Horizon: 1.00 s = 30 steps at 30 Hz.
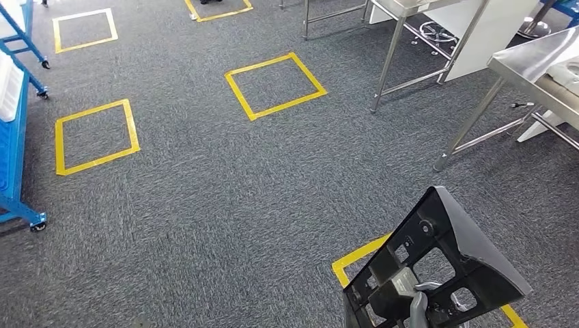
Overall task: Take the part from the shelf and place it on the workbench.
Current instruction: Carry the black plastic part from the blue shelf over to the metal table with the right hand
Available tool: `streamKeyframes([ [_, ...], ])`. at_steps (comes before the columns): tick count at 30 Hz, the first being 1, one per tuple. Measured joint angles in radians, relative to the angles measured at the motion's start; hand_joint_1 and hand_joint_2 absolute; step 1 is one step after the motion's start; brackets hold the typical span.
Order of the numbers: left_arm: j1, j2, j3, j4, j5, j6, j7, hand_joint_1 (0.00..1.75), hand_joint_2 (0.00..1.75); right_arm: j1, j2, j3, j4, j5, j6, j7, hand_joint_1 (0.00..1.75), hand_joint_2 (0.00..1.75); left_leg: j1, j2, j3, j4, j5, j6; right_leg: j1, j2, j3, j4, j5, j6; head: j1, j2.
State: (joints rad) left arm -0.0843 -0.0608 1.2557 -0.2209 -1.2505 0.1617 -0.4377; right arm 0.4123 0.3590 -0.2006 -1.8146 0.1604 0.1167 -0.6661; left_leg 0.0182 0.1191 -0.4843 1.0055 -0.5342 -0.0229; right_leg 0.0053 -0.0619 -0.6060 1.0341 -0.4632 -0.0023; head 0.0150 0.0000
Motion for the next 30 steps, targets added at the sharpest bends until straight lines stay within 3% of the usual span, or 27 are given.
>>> streamKeyframes([
  [1, -0.003, 0.000, 0.000, 0.000, 0.000, 0.000, -0.001, 0.00, 1.75, 0.001, 0.000, 0.000, -0.001, 0.003, -0.001, 0.000, 1.75, 1.75, 0.002, -0.006, 0.006, 0.003, -0.006, -0.006, -0.001, 0.012, 0.004, -0.006, 0.001, -0.006, -0.001, 0.000],
  [3, -0.006, 0.000, 0.000, 0.000, -0.001, -0.002, -0.001, 0.00, 1.75, -0.002, 0.001, 0.003, -0.002, 0.008, -0.005, 0.001, 1.75, 1.75, 0.006, -0.052, -0.011, 0.057, -0.040, -0.011, -0.007, 0.035, 0.015, -0.017, 0.003, -0.021, -0.005, 0.000],
  [5, -0.002, 0.000, 0.000, 0.000, -0.002, -0.004, 0.002, 0.00, 1.75, -0.007, 0.002, 0.010, -0.003, 0.013, -0.009, 0.004, 1.75, 1.75, 0.006, -0.102, -0.078, 0.189, -0.100, -0.011, -0.007, 0.061, 0.021, -0.020, 0.001, -0.032, -0.009, 0.000],
  [6, 0.001, 0.000, 0.000, 0.000, -0.003, -0.004, 0.004, 0.00, 1.75, -0.008, 0.002, 0.014, -0.002, 0.016, -0.010, 0.005, 1.75, 1.75, 0.005, -0.110, -0.117, 0.254, -0.120, -0.011, -0.006, 0.077, 0.023, -0.019, -0.001, -0.035, -0.009, 0.000],
  [7, 0.004, 0.000, 0.000, 0.000, -0.003, -0.005, 0.005, 0.00, 1.75, -0.007, 0.002, 0.016, -0.002, 0.020, -0.013, 0.007, 1.75, 1.75, 0.005, -0.113, -0.145, 0.293, -0.121, -0.011, -0.004, 0.093, 0.026, -0.017, -0.003, -0.036, -0.010, 0.000],
  [8, 0.005, 0.000, 0.000, 0.000, -0.003, -0.005, 0.007, 0.00, 1.75, -0.007, 0.002, 0.018, -0.002, 0.024, -0.016, 0.008, 1.75, 1.75, 0.004, -0.115, -0.156, 0.293, -0.100, -0.010, -0.003, 0.110, 0.029, -0.015, -0.006, -0.036, -0.010, 0.000],
  [9, 0.006, -0.001, 0.000, 0.000, -0.003, -0.005, 0.008, 0.00, 1.75, -0.007, 0.002, 0.020, -0.002, 0.028, -0.019, 0.009, 1.75, 1.75, 0.005, -0.119, -0.149, 0.255, -0.060, -0.009, -0.003, 0.126, 0.032, -0.012, -0.010, -0.034, -0.009, 0.000],
  [11, 0.006, -0.001, 0.000, 0.000, -0.004, -0.006, 0.011, 0.00, 1.75, -0.007, 0.002, 0.023, -0.002, 0.035, -0.024, 0.010, 1.75, 1.75, 0.006, -0.157, -0.109, 0.128, 0.020, -0.004, -0.002, 0.155, 0.036, -0.002, -0.019, -0.027, -0.009, 0.000],
  [13, 0.006, -0.002, 0.000, 0.000, -0.004, -0.006, 0.013, 0.00, 1.75, -0.008, 0.002, 0.027, -0.002, 0.039, -0.028, 0.011, 1.75, 1.75, 0.006, -0.195, -0.083, 0.052, 0.044, 0.002, -0.004, 0.180, 0.030, 0.007, -0.024, -0.017, -0.009, 0.000],
  [15, 0.004, -0.003, 0.000, 0.000, -0.005, -0.007, 0.015, 0.00, 1.75, -0.006, 0.002, 0.028, -0.002, 0.042, -0.030, 0.012, 1.75, 1.75, 0.004, -0.188, -0.076, 0.037, 0.040, 0.011, -0.008, 0.204, 0.022, 0.006, -0.022, -0.003, -0.009, 0.000],
  [16, 0.002, -0.006, 0.000, 0.000, -0.006, -0.008, 0.015, 0.00, 1.75, -0.004, 0.002, 0.028, -0.002, 0.042, -0.032, 0.012, 1.75, 1.75, 0.005, -0.176, -0.073, 0.031, 0.043, 0.017, -0.008, 0.198, 0.020, 0.008, -0.021, 0.003, -0.009, 0.000],
  [17, 0.000, -0.008, 0.000, 0.000, -0.007, -0.008, 0.015, 0.00, 1.75, -0.003, 0.002, 0.028, -0.003, 0.042, -0.033, 0.012, 1.75, 1.75, 0.007, -0.164, -0.069, 0.024, 0.046, 0.025, -0.007, 0.175, 0.014, 0.020, -0.028, 0.008, -0.007, 0.000],
  [18, -0.001, -0.010, 0.000, 0.000, -0.007, -0.008, 0.015, 0.00, 1.75, -0.004, 0.002, 0.029, -0.004, 0.042, -0.034, 0.012, 1.75, 1.75, 0.008, -0.150, -0.066, 0.018, 0.048, 0.031, -0.005, 0.144, -0.001, 0.050, -0.046, 0.013, -0.004, 0.000],
  [20, 0.002, -0.011, 0.000, 0.000, -0.009, -0.008, 0.015, 0.00, 1.75, -0.007, 0.002, 0.029, -0.005, 0.043, -0.034, 0.012, 1.75, 1.75, 0.006, -0.121, -0.061, 0.012, 0.047, 0.039, -0.006, 0.084, -0.058, 0.162, -0.105, 0.020, 0.000, 0.000],
  [22, 0.005, -0.012, 0.000, 0.000, -0.011, -0.008, 0.015, 0.00, 1.75, -0.007, 0.002, 0.030, -0.005, 0.043, -0.034, 0.012, 1.75, 1.75, 0.005, -0.092, -0.059, 0.012, 0.042, 0.040, -0.012, 0.072, -0.117, 0.264, -0.139, 0.027, 0.001, 0.000],
  [23, 0.005, -0.012, 0.000, 0.000, -0.012, -0.008, 0.015, 0.00, 1.75, -0.005, 0.002, 0.030, -0.005, 0.043, -0.034, 0.013, 1.75, 1.75, 0.005, -0.078, -0.057, 0.012, 0.039, 0.039, -0.015, 0.068, -0.124, 0.271, -0.129, 0.029, 0.001, 0.000],
  [24, 0.004, -0.014, 0.000, 0.000, -0.013, -0.008, 0.015, 0.00, 1.75, -0.004, 0.002, 0.029, -0.005, 0.043, -0.035, 0.013, 1.75, 1.75, 0.006, -0.065, -0.052, 0.012, 0.036, 0.036, -0.017, 0.063, -0.110, 0.240, -0.101, 0.030, 0.001, 0.000],
  [25, 0.004, -0.015, 0.000, 0.000, -0.014, -0.008, 0.015, 0.00, 1.75, -0.004, 0.002, 0.029, -0.005, 0.043, -0.036, 0.013, 1.75, 1.75, 0.006, -0.052, -0.046, 0.012, 0.031, 0.033, -0.018, 0.049, -0.078, 0.175, -0.061, 0.029, 0.001, 0.000],
  [27, 0.004, -0.019, 0.000, 0.000, -0.015, -0.008, 0.012, 0.00, 1.75, -0.005, 0.002, 0.030, -0.005, 0.045, -0.037, 0.013, 1.75, 1.75, 0.002, -0.030, -0.033, 0.012, 0.021, 0.024, -0.011, -0.001, -0.013, 0.047, -0.010, 0.020, 0.001, 0.000],
  [29, 0.002, -0.020, 0.000, 0.000, -0.015, -0.008, 0.009, 0.00, 1.75, -0.005, 0.002, 0.030, -0.006, 0.049, -0.040, 0.013, 1.75, 1.75, -0.003, -0.011, -0.023, 0.010, 0.013, 0.013, -0.001, -0.020, 0.009, 0.001, -0.005, 0.009, -0.001, 0.000],
  [30, 0.001, -0.022, 0.000, 0.000, -0.015, -0.008, 0.008, 0.00, 1.75, -0.003, 0.002, 0.030, -0.007, 0.053, -0.042, 0.014, 1.75, 1.75, -0.004, 0.000, -0.017, 0.008, 0.010, 0.007, 0.001, -0.006, 0.008, -0.001, -0.005, 0.004, -0.001, 0.000],
])
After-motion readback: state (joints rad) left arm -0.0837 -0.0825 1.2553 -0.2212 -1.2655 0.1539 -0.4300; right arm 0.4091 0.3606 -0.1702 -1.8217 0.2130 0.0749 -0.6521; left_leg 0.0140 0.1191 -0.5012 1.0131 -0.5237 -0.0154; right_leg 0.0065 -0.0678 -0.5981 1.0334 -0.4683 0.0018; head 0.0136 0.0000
